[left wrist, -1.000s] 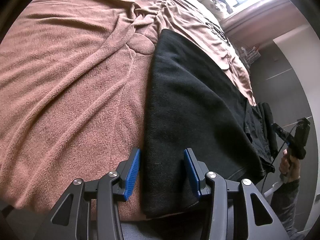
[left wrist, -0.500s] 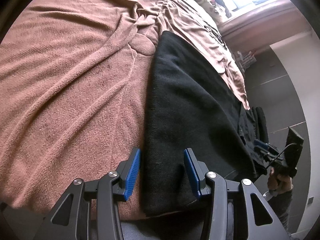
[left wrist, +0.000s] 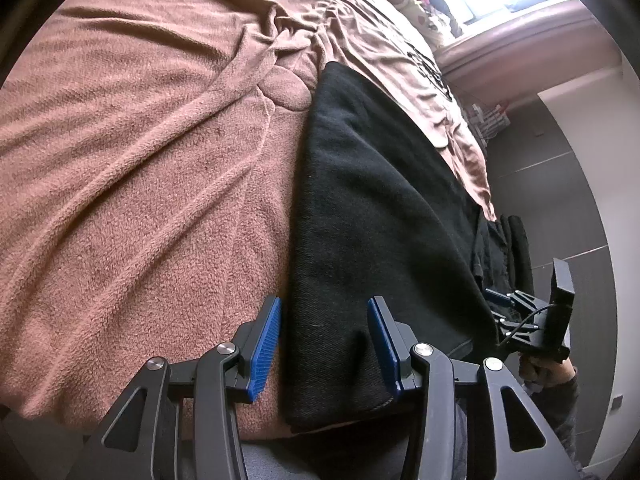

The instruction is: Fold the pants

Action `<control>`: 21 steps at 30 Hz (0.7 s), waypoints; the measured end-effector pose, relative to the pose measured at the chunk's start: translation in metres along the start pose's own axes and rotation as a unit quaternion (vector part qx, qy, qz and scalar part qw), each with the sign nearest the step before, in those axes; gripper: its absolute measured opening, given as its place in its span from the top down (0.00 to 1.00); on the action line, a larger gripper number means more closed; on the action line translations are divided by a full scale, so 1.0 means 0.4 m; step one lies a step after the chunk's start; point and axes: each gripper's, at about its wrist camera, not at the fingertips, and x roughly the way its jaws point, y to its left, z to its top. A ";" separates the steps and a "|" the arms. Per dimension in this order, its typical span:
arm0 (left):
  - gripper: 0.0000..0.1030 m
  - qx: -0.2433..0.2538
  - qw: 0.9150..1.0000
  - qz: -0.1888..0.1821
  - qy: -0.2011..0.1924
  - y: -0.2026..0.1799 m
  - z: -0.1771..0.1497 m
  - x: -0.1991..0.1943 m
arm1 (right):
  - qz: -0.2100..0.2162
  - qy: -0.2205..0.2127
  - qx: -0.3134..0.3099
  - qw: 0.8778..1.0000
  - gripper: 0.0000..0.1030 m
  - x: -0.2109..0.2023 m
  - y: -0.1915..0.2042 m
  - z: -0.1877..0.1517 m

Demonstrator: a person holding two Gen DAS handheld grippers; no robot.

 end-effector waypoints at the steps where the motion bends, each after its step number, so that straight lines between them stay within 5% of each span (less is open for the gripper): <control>1: 0.54 0.000 1.000 0.002 0.000 -0.001 0.000 0.001 | -0.013 0.002 -0.010 1.000 0.57 0.009 0.013 -0.002; 9: 0.54 0.001 1.000 0.017 -0.006 -0.012 0.002 0.008 | -0.049 -0.008 -0.017 0.999 0.90 0.005 0.029 -0.002; 16: 0.54 0.003 1.000 0.023 -0.008 -0.011 0.003 0.007 | -0.019 -0.055 0.043 0.997 0.93 -0.084 -0.046 -0.012; 21: 0.54 0.005 1.000 0.027 -0.009 -0.016 0.004 0.010 | -0.005 -0.112 0.129 0.985 0.93 -0.165 -0.157 -0.053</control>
